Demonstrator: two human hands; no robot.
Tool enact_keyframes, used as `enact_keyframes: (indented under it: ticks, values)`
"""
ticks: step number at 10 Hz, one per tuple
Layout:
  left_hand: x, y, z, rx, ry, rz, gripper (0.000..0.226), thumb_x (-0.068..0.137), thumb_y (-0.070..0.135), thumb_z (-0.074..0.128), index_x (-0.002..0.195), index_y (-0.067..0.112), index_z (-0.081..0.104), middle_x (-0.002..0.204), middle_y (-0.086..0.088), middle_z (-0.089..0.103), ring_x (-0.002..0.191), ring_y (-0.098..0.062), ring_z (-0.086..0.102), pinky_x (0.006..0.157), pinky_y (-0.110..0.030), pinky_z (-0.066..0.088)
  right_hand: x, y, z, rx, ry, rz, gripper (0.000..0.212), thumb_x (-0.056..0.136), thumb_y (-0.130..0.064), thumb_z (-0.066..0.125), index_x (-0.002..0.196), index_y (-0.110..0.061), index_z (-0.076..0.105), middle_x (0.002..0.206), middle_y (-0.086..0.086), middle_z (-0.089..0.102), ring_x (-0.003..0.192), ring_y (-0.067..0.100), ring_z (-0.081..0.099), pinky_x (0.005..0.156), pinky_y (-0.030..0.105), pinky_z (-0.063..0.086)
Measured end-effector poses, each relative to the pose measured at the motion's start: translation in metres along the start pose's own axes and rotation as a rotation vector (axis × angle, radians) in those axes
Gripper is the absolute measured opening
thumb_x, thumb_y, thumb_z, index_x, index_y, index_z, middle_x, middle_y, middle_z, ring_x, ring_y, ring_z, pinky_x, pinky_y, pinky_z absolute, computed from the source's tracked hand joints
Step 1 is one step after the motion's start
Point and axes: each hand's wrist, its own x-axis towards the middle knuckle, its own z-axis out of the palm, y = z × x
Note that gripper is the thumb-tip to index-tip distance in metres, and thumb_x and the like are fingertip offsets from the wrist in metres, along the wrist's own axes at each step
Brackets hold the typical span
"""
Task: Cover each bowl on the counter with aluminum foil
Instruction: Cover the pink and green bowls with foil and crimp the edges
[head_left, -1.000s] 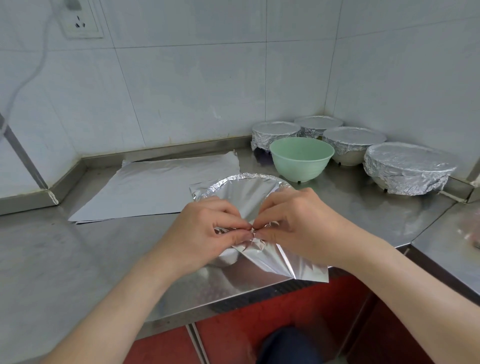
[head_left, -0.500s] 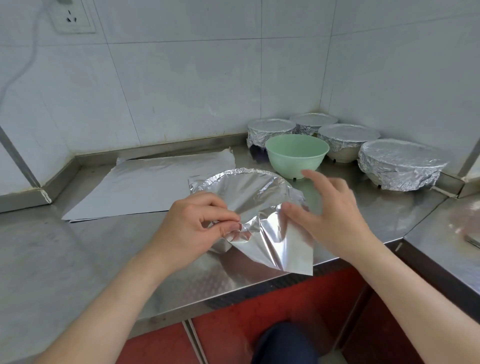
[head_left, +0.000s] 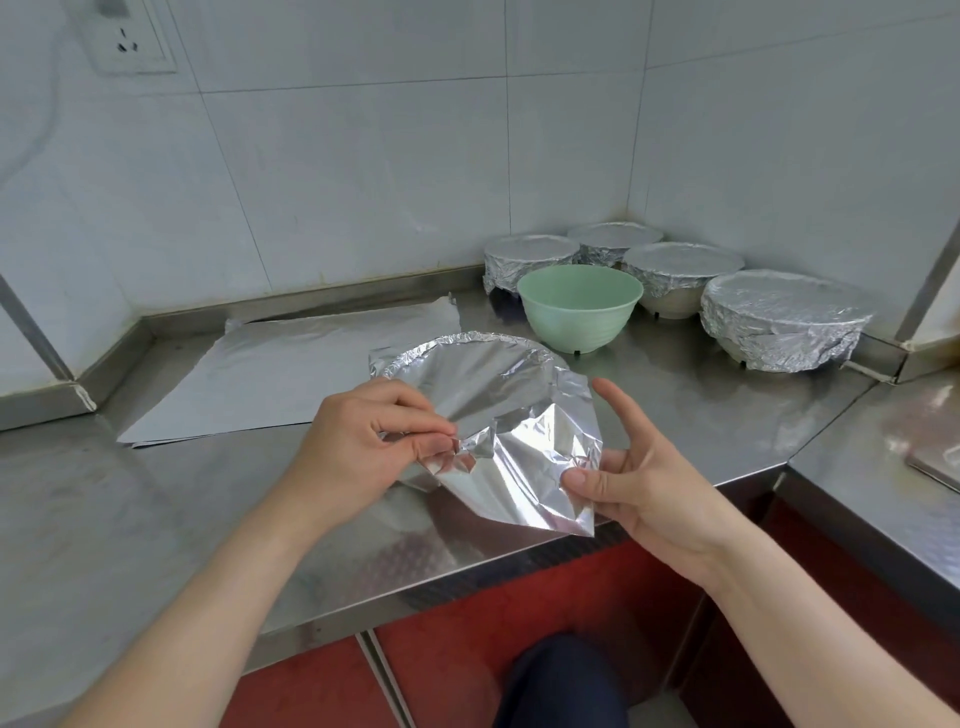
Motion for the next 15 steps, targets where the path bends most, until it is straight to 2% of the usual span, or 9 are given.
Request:
enact_keyframes:
  ticks: [1,3,5,6,7,8,9,11,15]
  values:
    - [0.0,-0.001,-0.001,0.005,-0.002,0.021,0.013,0.068,0.024,0.077,0.081,0.026,0.078,0.083,0.009,0.068,0.079,-0.008,0.064,0.076,-0.027,0.051,0.0,0.005,0.0,-0.127,0.005,-0.032,0.108,0.06,-0.014,0.086,0.142,-0.051,0.028,0.083,0.033,0.065,0.075,0.033,0.067,0.072,0.04,0.057]
    - [0.001,-0.002,-0.002,-0.005,-0.005,0.019,0.015,0.067,0.027,0.076,0.081,0.031,0.076,0.085,0.009,0.068,0.081,-0.007,0.064,0.077,-0.017,0.048,-0.005,0.004,0.0,-0.159,-0.141,-0.054,0.116,0.07,-0.001,0.079,0.138,-0.066,0.01,0.108,0.028,0.068,0.098,0.038,0.064,0.095,0.047,0.051]
    - [0.001,-0.003,-0.001,-0.004,-0.01,0.02,0.015,0.066,0.026,0.076,0.081,0.031,0.076,0.085,0.01,0.068,0.081,-0.007,0.063,0.077,-0.016,0.047,-0.008,0.008,0.003,-0.057,-0.151,-0.071,0.114,0.069,0.009,0.07,0.146,-0.054,0.014,0.075,0.016,0.068,0.065,0.022,0.065,0.068,0.029,0.053]
    - [0.001,-0.002,-0.003,0.01,-0.021,0.01,0.014,0.067,0.026,0.077,0.081,0.029,0.077,0.086,0.012,0.068,0.082,-0.006,0.064,0.078,-0.016,0.047,-0.012,0.006,-0.001,-0.224,-0.156,-0.096,0.107,0.075,0.002,0.074,0.144,-0.057,0.018,0.084,0.029,0.067,0.074,0.029,0.064,0.078,0.035,0.053]
    - [0.0,0.0,-0.007,0.063,-0.031,0.027,0.016,0.073,0.017,0.079,0.085,0.028,0.077,0.089,0.014,0.068,0.087,-0.005,0.064,0.081,-0.015,0.046,-0.017,-0.007,-0.009,-0.548,-0.169,-0.121,0.096,0.081,-0.016,0.076,0.142,-0.06,0.016,0.079,0.015,0.072,0.069,0.025,0.07,0.079,0.032,0.055]
    - [-0.001,0.008,-0.006,0.076,-0.018,0.072,0.013,0.074,0.027,0.076,0.087,0.026,0.078,0.088,0.013,0.068,0.089,-0.007,0.064,0.082,-0.014,0.045,-0.016,-0.026,-0.013,-0.827,0.111,-0.334,0.065,0.074,-0.041,0.074,0.134,-0.04,0.05,0.064,0.0,0.064,0.051,0.006,0.053,0.057,0.014,0.042]
    - [0.0,0.014,0.003,0.114,-0.015,0.096,0.021,0.069,0.04,0.076,0.085,0.027,0.079,0.086,0.013,0.067,0.089,-0.009,0.063,0.08,-0.015,0.045,-0.002,-0.041,0.005,-0.984,0.185,-0.609,0.026,0.079,-0.035,0.074,0.104,-0.028,0.074,0.074,-0.009,0.06,0.068,0.003,0.054,0.064,0.009,0.037]
    - [0.001,0.008,0.011,0.111,0.012,0.178,0.019,0.071,0.034,0.077,0.086,0.021,0.079,0.085,0.012,0.065,0.076,-0.007,0.062,0.069,-0.026,0.048,0.033,-0.033,0.042,-1.356,-0.081,-0.819,0.021,0.079,-0.037,0.065,0.092,-0.024,0.076,0.086,-0.003,0.064,0.08,0.022,0.059,0.069,0.04,0.051]
    - [0.003,-0.011,0.018,0.411,0.06,0.455,0.015,0.089,0.018,0.063,0.085,0.007,0.073,0.083,0.001,0.066,0.075,-0.018,0.056,0.072,-0.025,0.046,0.05,-0.019,0.048,-1.531,0.009,-1.032,0.006,0.074,-0.016,0.072,0.07,-0.014,0.069,0.067,0.002,0.053,0.065,0.025,0.05,0.056,0.039,0.048]
